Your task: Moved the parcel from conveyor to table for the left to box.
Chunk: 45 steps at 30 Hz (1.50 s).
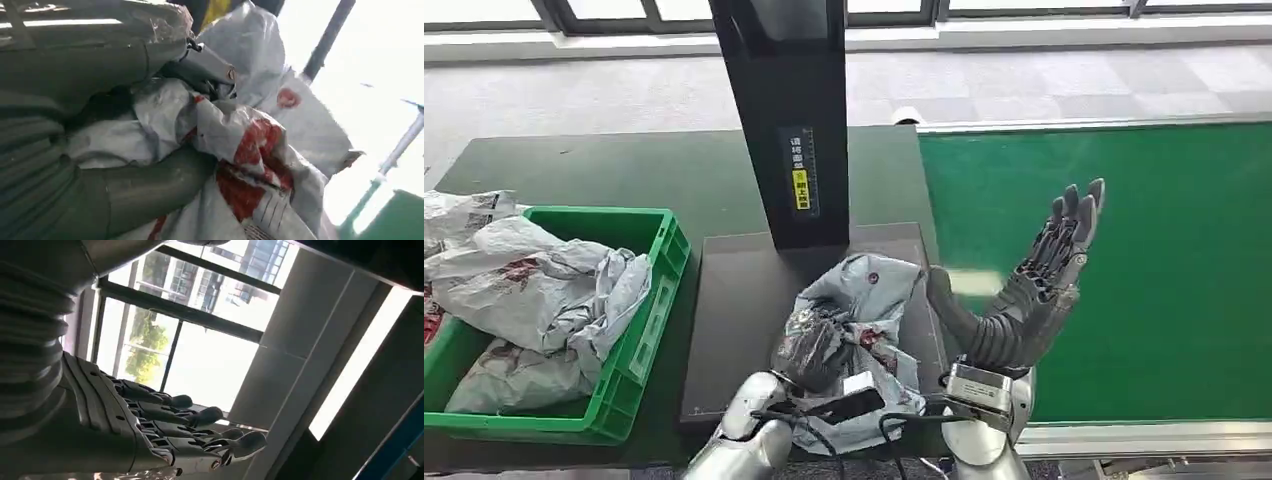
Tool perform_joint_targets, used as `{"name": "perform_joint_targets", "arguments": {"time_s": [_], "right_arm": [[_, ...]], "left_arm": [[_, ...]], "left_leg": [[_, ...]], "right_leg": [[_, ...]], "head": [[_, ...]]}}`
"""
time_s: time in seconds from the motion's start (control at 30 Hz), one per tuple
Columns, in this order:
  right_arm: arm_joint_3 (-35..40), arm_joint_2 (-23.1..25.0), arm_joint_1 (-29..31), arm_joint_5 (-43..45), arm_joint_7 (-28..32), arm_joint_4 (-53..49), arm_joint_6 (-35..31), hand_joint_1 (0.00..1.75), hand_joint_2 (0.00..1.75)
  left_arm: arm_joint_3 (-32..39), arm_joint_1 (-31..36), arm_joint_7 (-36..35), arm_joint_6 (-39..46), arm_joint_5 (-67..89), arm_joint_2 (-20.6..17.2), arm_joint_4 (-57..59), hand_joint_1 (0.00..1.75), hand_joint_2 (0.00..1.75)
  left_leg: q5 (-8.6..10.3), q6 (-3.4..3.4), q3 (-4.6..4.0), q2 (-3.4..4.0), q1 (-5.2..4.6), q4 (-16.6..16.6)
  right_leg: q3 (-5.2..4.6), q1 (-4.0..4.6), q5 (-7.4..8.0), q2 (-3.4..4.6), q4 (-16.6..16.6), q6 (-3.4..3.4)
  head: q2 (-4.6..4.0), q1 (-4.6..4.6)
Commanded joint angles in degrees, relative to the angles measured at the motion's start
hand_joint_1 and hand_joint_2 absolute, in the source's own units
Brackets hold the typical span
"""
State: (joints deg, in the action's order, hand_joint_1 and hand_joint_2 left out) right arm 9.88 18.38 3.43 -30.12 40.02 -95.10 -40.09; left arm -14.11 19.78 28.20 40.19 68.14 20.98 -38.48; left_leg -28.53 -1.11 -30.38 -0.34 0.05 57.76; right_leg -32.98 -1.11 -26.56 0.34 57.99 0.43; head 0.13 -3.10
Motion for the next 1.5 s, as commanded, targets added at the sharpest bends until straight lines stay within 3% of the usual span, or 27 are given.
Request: {"name": "perform_joint_targets", "arguments": {"time_s": [0.03,0.13,0.33,0.87,0.97,1.13,1.23,1.4,1.43,1.5], "right_arm": [[-2.7,1.62,0.31,0.39,-0.02,2.7,0.09,0.0,1.75],[-3.03,1.62,0.3,0.34,-0.02,2.46,0.09,0.0,1.75],[-3.68,1.62,-1.15,0.26,-0.02,1.67,0.09,0.0,1.75],[-3.96,1.62,-0.48,-1.25,-0.02,5.26,0.09,0.0,1.75],[-3.67,1.62,-0.92,-0.85,-0.02,5.66,0.09,0.0,1.75],[-3.62,1.62,-3.01,-1.26,-0.02,5.17,0.09,0.0,1.75],[-3.49,1.62,-3.74,-1.77,-0.02,4.67,0.09,0.0,1.75],[-2.8,1.62,-4.94,-2.38,-0.02,4.0,0.09,0.0,1.75],[-2.75,1.62,-5.02,-2.64,-0.02,4.1,0.09,0.0,1.75],[-2.75,1.62,-5.02,-2.64,-0.02,4.1,0.09,0.0,1.75]], "left_arm": [[20.11,-1.69,1.08,-0.19,-3.32,-0.98,-15.89,1.75,1.75],[22.82,-3.59,4.1,-0.19,-4.93,-0.98,-23.62,1.75,1.75],[30.82,-7.21,11.09,-0.19,-13.86,-0.98,-42.47,1.75,1.75],[37.59,-10.9,11.8,-0.19,-22.16,-0.98,-53.95,1.75,1.75],[42.12,-10.69,11.8,-0.19,-23.88,-0.98,-54.22,1.75,1.75],[55.85,-9.09,11.8,-0.19,-24.25,-0.98,-53.13,1.75,1.75],[58.8,-8.41,11.8,-0.19,-22.39,-0.98,-48.95,1.75,1.75],[61.4,-2.12,11.8,-0.19,-12.32,-0.98,-33.48,1.71,1.75],[63.19,-0.11,11.8,-0.19,-9.66,-0.98,-31.11,0.0,1.75],[63.19,-0.11,11.8,-0.19,-9.66,-0.98,-31.11,0.0,1.75]], "left_leg": [[0.01,-0.04,0.02,0.4,0.07,-0.12],[0.05,-0.02,-0.05,0.07,0.09,-0.08],[0.0,-0.05,-0.23,0.34,0.23,-0.02],[0.04,-0.02,-0.21,0.18,0.16,-0.11],[0.05,-0.03,-0.17,0.32,0.18,-0.2],[0.08,-0.07,-0.05,0.33,0.21,-0.33],[0.05,-0.07,-0.04,0.4,0.18,-0.3],[0.21,-0.06,-0.19,-0.18,0.17,-0.28],[0.18,-0.04,-0.19,-0.24,0.1,-0.23],[0.15,-0.04,-0.23,-0.15,0.13,-0.16]], "right_leg": [[-0.11,0.08,0.13,0.34,-0.11,-0.11],[-0.06,0.12,0.09,0.03,-0.11,-0.1],[-0.26,0.18,0.14,0.3,-0.05,-0.07],[-0.21,0.12,0.11,0.14,-0.11,-0.04],[-0.19,0.13,0.16,0.25,-0.19,-0.08],[-0.11,0.17,0.16,0.27,-0.28,-0.13],[-0.13,0.16,0.15,0.34,-0.24,-0.11],[-0.14,0.19,0.12,-0.23,-0.28,-0.1],[-0.16,0.11,0.06,-0.28,-0.17,-0.07],[-0.17,0.13,0.08,-0.21,-0.14,-0.07]], "head": [[0.0,0.02],[0.0,0.02],[0.0,0.0],[0.0,0.02],[0.0,0.02],[0.0,0.02],[0.0,0.02],[0.0,0.02],[0.0,0.02],[0.0,0.02]]}}
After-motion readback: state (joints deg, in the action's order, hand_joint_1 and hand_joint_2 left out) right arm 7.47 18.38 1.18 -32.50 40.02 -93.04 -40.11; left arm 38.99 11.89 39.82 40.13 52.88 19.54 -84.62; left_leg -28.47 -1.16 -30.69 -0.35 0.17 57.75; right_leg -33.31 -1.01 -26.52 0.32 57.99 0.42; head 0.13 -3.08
